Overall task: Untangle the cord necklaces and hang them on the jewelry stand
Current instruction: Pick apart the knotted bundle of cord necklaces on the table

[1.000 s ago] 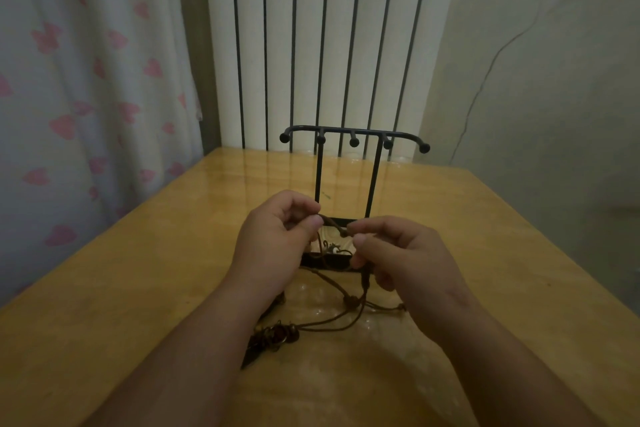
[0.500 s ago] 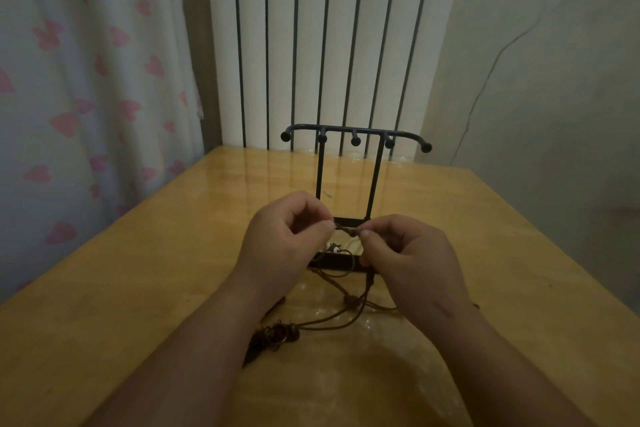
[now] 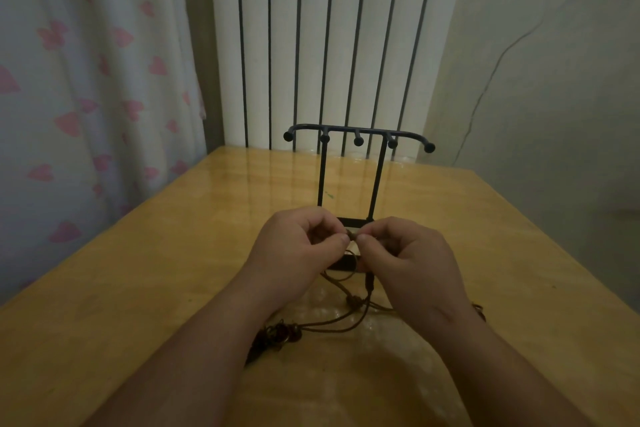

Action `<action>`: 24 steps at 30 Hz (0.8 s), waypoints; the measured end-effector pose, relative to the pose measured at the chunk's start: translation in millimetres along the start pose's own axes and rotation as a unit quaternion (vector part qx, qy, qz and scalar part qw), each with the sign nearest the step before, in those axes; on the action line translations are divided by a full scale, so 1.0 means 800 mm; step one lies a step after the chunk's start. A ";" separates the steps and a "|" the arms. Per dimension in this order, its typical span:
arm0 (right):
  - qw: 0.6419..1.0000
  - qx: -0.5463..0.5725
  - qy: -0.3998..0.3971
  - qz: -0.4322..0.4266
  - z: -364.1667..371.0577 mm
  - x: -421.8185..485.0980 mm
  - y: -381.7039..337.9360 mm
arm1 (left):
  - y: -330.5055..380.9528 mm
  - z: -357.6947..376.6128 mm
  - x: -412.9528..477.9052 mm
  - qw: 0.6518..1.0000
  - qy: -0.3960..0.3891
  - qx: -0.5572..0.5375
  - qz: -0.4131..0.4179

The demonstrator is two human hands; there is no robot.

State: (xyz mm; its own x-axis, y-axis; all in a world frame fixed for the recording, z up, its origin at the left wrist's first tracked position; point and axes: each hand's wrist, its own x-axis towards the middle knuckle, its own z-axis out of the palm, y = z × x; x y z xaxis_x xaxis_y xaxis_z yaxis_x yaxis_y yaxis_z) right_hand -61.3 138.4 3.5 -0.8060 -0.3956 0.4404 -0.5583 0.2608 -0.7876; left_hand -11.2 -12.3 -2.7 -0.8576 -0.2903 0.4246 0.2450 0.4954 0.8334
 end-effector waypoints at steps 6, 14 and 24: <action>1.000 0.021 -0.020 -0.001 0.000 0.001 0.001 | -0.003 -0.001 0.002 1.000 -0.014 -0.009 -0.005; 0.999 -0.014 -0.003 -0.047 -0.006 0.003 0.007 | -0.004 0.002 0.001 0.999 -0.025 0.032 0.020; 0.973 -0.191 -0.053 -0.120 -0.010 0.008 0.006 | -0.004 0.004 0.001 0.998 -0.042 0.049 0.027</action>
State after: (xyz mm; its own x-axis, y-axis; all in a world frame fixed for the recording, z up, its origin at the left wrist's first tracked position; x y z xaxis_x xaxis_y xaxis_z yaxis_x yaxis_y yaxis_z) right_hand -70.4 144.4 5.9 -0.6304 -0.5682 0.5288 -0.7762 0.4506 -0.4410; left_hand -14.0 -11.4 -6.6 -0.8798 -0.1932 0.4342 0.2507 0.5875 0.7694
